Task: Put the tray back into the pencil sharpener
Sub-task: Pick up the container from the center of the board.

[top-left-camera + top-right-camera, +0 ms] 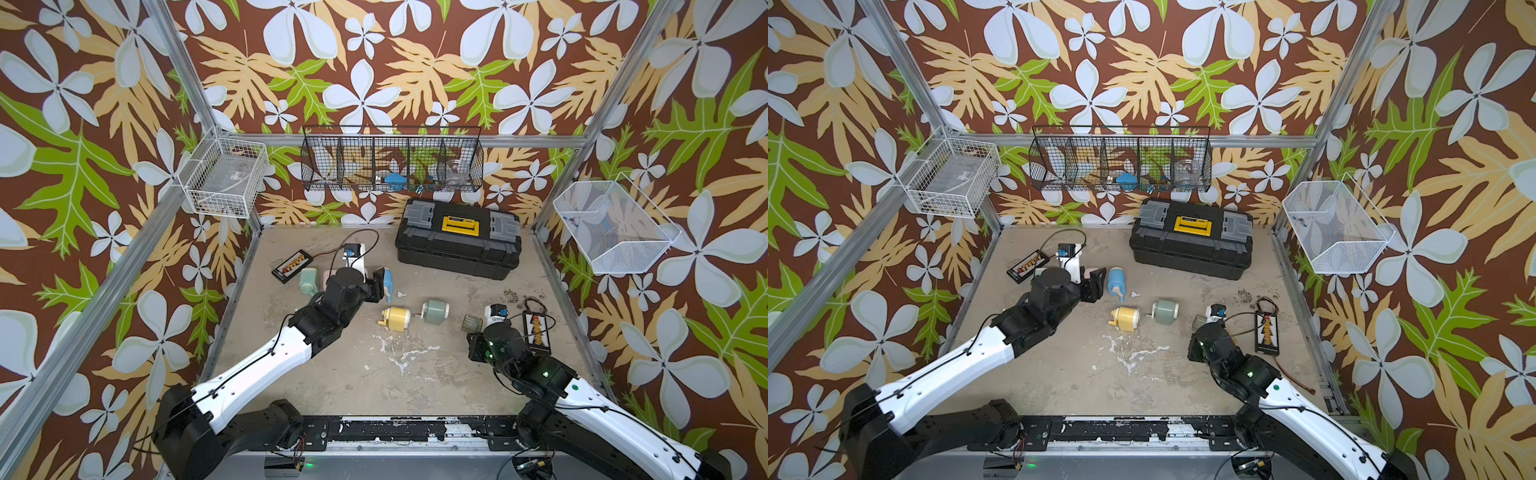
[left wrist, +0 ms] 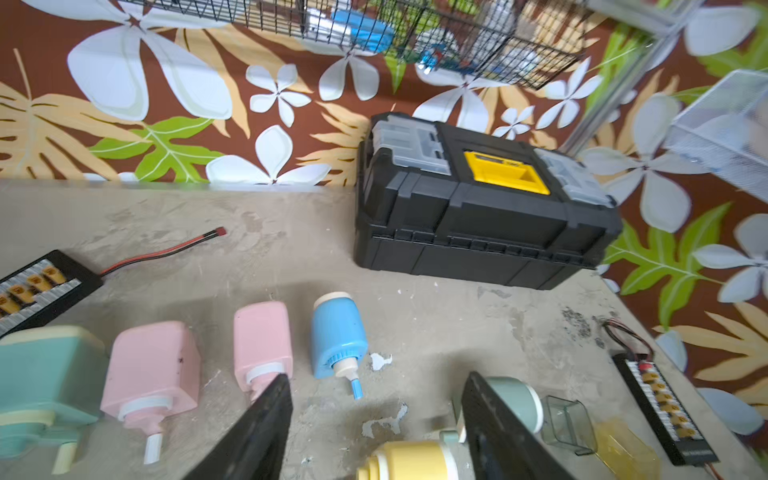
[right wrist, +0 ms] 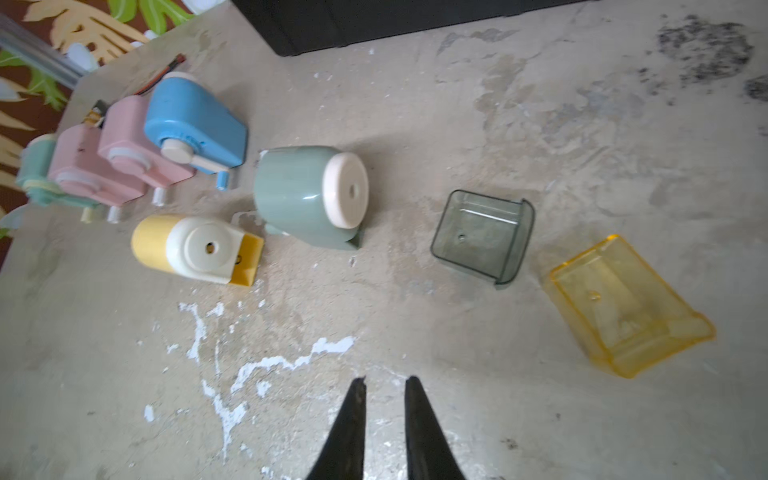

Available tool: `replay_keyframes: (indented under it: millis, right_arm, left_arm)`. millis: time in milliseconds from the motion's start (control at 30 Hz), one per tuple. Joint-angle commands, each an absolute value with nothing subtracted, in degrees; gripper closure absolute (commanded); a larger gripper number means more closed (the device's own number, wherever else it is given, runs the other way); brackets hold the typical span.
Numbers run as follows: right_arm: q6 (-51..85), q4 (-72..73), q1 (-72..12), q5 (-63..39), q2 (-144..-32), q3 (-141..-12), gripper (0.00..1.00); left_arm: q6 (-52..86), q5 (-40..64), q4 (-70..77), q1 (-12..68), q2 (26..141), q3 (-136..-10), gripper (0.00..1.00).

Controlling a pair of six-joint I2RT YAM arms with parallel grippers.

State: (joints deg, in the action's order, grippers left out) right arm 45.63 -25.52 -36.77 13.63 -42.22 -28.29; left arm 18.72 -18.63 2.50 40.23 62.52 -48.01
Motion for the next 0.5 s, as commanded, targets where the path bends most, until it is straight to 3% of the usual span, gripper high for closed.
replay_keyframes:
  millis: [0,200,467]
  right_arm:
    - [43.69,-29.34,-31.23,15.07,-43.06,-28.68,0.78]
    - [47.38,-29.96,-17.92,12.32,-44.24,-27.19,0.75]
    - [55.82,-30.81,-9.62,13.13,-47.38,-26.65,0.72]
  left_arm:
    - [13.24,-15.21,16.68,40.25,56.86,-40.96,0.37]
    - [6.54,-12.31,19.26,40.25,50.15,-33.51,0.38]
    - [2.23,-12.58,18.61,40.25,47.15,-31.31,0.35]
